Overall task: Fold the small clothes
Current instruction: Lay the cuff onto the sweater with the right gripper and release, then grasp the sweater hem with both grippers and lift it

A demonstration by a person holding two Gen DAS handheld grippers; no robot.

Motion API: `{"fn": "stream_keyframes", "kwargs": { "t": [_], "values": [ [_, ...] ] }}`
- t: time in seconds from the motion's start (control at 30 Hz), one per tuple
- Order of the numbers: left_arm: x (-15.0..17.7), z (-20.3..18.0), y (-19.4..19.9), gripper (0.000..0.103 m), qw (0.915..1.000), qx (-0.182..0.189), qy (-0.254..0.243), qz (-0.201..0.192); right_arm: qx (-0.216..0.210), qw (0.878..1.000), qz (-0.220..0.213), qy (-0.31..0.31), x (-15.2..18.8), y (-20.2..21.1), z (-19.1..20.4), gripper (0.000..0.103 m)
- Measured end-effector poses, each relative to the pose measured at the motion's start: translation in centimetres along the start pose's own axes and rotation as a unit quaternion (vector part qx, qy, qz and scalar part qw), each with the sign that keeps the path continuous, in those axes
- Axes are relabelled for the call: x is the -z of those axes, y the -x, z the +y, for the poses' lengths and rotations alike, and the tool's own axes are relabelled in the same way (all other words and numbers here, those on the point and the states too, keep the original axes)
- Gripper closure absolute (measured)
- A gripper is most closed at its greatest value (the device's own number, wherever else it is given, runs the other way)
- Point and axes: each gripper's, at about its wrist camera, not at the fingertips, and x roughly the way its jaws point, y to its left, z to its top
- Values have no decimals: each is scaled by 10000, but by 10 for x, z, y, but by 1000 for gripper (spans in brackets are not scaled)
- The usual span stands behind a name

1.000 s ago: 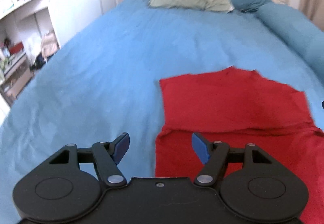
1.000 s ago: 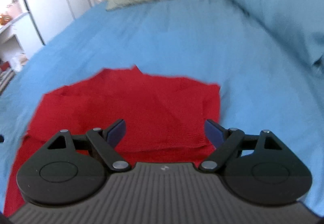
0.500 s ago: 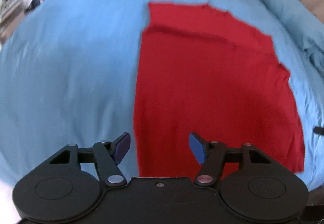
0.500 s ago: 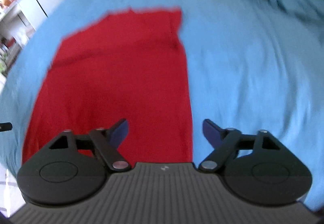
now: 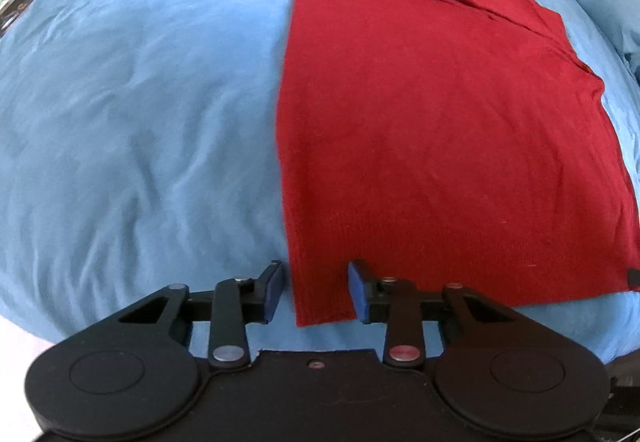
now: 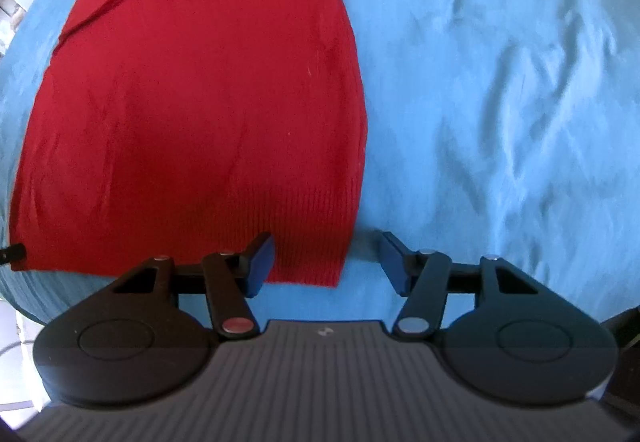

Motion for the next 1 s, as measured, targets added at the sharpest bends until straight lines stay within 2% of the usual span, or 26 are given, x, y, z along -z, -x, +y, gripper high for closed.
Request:
{"fn": "stream_keyframes", "kwargs": {
  "t": [0.13, 0.2, 0.23, 0.27, 0.3, 0.37, 0.5, 0.67, 0.77, 0.8, 0.87, 1.0],
  "values": [
    [-1, -3, -5, 75, 9999, 31, -90, 85, 3, 9999, -6, -143, 2, -2, 2, 41],
    [-4, -5, -7, 81, 9997, 34, -162, 168, -23, 9998, 5, -185, 4, 1, 3, 54],
    [-6, -7, -8, 90, 9996, 60, -183, 222, -40, 9998, 16, -205, 4, 0, 4, 56],
    [-9, -9, -9, 96, 9993, 109, -201, 280, -62, 9997, 22, -248, 3, -1, 4, 63],
    [-11, -11, -10, 96, 9991, 98, -241, 322, -106, 9994, 45, -317, 3, -1, 4, 72],
    [-14, -11, -10, 97, 9987, 86, -319, 379, -225, 9988, 86, -430, 0, -4, 2, 79],
    [-25, -7, -1, 98, 9985, 187, -241, 451, -293, 9981, 89, -537, -9, 1, 4, 80],
    [-54, 6, 41, 99, 9984, 427, -169, 341, -433, 9968, -74, -664, -24, 33, 6, 80],
    [-83, 11, 76, 99, 9980, 609, -63, 130, -615, 9944, -251, -821, -43, 63, 9, 80],
    [-94, 12, 87, 99, 9978, 662, -4, 32, -756, 9918, -419, -938, -62, 87, 13, 80],
    [-123, 15, 108, 99, 9971, 729, 89, -216, -819, 9904, -504, -989, -72, 96, 17, 80],
    [-180, 14, 128, 99, 9943, 751, 173, -737, -1195, 9803, -988, -1227, -123, 132, 27, 80]
  ]
}}
